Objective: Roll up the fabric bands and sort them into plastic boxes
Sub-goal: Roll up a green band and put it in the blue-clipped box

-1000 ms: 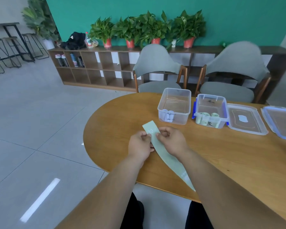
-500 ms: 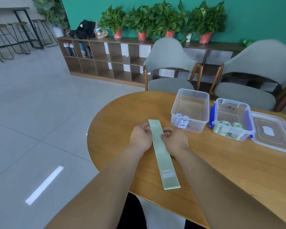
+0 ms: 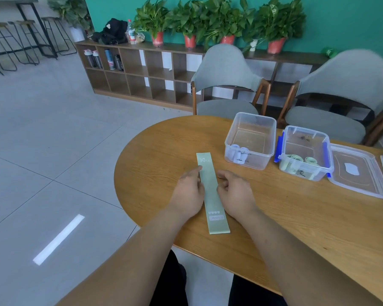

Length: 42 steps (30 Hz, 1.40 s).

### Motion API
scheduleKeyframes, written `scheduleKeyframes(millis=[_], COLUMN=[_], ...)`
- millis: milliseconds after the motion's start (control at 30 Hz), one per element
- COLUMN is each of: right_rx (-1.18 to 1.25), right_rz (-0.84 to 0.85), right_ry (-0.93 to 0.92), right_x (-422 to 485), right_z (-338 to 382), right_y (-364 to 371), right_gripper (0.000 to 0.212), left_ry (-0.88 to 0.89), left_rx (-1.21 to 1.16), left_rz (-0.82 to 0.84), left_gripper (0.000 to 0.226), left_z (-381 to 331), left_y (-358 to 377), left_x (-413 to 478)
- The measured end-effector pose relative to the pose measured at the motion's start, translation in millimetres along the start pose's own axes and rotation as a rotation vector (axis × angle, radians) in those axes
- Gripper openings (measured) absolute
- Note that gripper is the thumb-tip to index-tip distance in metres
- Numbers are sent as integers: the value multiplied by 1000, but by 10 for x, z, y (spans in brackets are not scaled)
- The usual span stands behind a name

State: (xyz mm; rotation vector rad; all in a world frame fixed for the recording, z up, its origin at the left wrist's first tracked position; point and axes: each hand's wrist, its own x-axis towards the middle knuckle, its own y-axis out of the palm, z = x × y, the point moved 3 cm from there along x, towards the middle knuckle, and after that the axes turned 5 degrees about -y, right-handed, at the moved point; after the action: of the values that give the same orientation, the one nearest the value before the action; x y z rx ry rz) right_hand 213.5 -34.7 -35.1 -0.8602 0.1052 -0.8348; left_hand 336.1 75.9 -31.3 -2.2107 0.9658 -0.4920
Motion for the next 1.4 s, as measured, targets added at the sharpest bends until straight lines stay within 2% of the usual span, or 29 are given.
scheduleKeyframes(millis=[100, 233, 433, 600, 767, 900, 1133, 1400], right_rx=[-18, -132, -136, -75, -31, -70, -17, -58], right_rz=[0, -50, -4, -33, 162, 241, 215, 98], right_ry=[-99, -188, -221, -271, -378, -416, -418, -423], right_x=[-267, -572, -719, -791, -843, -854, -845, -855], right_z=[-60, -107, -81, -61, 0, -2, -41, -24], right_y=[-132, -204, -183, -232, -240, -226, -237, -242], right_gripper=[39, 31, 29, 23, 17, 30, 18, 12], left_ry=[75, 198, 228, 264, 312, 382, 438, 460], left_rx=[25, 177, 155, 102, 50, 53, 15, 38], left_rz=[-7, -49, -41, -20, -65, -91, -90, -52], left_gripper=[50, 37, 34, 32, 25, 16, 12, 16], left_z=[98, 157, 116, 161, 158, 147, 125, 90], left_y=[-59, -34, -15, -76, -80, -75, -77, -64], left_x=[-208, -491, -685, -767, -817, -867, -890, -909])
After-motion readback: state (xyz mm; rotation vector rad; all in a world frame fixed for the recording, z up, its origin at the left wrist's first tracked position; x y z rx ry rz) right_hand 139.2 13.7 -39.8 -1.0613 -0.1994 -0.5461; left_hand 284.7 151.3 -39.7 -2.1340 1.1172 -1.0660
